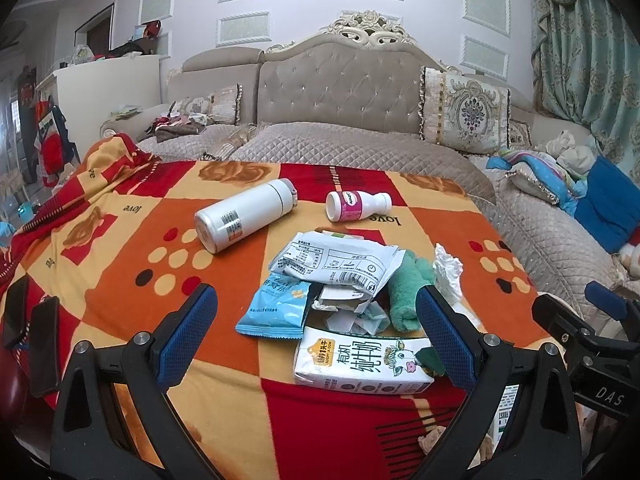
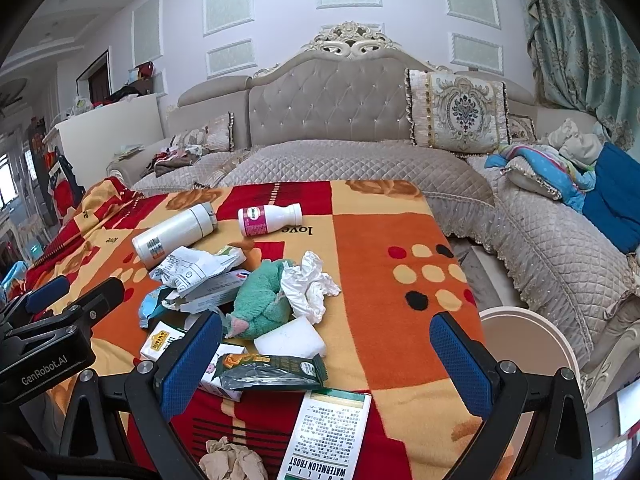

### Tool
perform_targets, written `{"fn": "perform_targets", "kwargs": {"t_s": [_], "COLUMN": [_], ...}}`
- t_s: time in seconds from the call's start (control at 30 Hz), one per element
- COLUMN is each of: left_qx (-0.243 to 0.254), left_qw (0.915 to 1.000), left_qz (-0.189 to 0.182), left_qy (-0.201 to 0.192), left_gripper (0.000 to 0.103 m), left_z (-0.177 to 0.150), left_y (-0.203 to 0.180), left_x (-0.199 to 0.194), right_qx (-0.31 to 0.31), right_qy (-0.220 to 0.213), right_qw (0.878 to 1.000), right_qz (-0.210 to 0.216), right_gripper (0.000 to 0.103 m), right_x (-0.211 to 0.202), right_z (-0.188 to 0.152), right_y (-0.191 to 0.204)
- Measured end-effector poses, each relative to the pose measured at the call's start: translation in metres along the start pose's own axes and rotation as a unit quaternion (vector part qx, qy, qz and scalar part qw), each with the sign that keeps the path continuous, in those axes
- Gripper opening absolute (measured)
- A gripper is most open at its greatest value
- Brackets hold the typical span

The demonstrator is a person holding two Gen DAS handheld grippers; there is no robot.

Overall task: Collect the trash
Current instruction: 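Grasp the blue snack bag with the left tool while the right tool grasps the white tissue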

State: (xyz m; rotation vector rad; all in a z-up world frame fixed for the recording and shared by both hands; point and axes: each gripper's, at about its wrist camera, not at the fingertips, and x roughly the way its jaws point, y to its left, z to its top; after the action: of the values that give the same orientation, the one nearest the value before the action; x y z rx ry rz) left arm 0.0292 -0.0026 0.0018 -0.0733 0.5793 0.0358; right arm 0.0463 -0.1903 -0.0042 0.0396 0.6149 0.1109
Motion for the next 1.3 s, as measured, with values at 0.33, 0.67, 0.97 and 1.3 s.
{"fn": "perform_targets", "kwargs": {"t_s": [0.33, 0.67, 0.97, 1.3], "left_qx": [0.001, 0.003, 0.001, -0.002], "left_qw": [1.0000, 0.9998, 0.9995, 0.9969], "left_qz": [0.005, 0.012, 0.013, -0.019], "left_qy": [0.008, 0.014, 0.029, 0.077], "left_gripper": [0.099, 0.099, 0.099, 0.099], "left_z": [-0.003, -0.005, -0.007, -0.011], "left_y": [0.002, 0.004, 0.014, 0.035], "left_x": [0.003, 0.004, 0.010, 0.025], "right_qx": [0.006, 0.004, 0.002, 0.014], "right_qy": [0.006, 0.026, 0.063, 0.089], "right_qw": [1.000, 1.000, 0.998, 0.996], "right_qz": [-0.003, 0.004, -0.007, 0.014], "right_gripper": [0.103, 0.103, 0.103, 0.103], "right_x": [0.002, 0.007, 0.015, 0.023], "right_z": [-0.001, -0.004, -0.009, -0.014], "right_y": [-0.007, -0.011, -0.022, -0.037]}}
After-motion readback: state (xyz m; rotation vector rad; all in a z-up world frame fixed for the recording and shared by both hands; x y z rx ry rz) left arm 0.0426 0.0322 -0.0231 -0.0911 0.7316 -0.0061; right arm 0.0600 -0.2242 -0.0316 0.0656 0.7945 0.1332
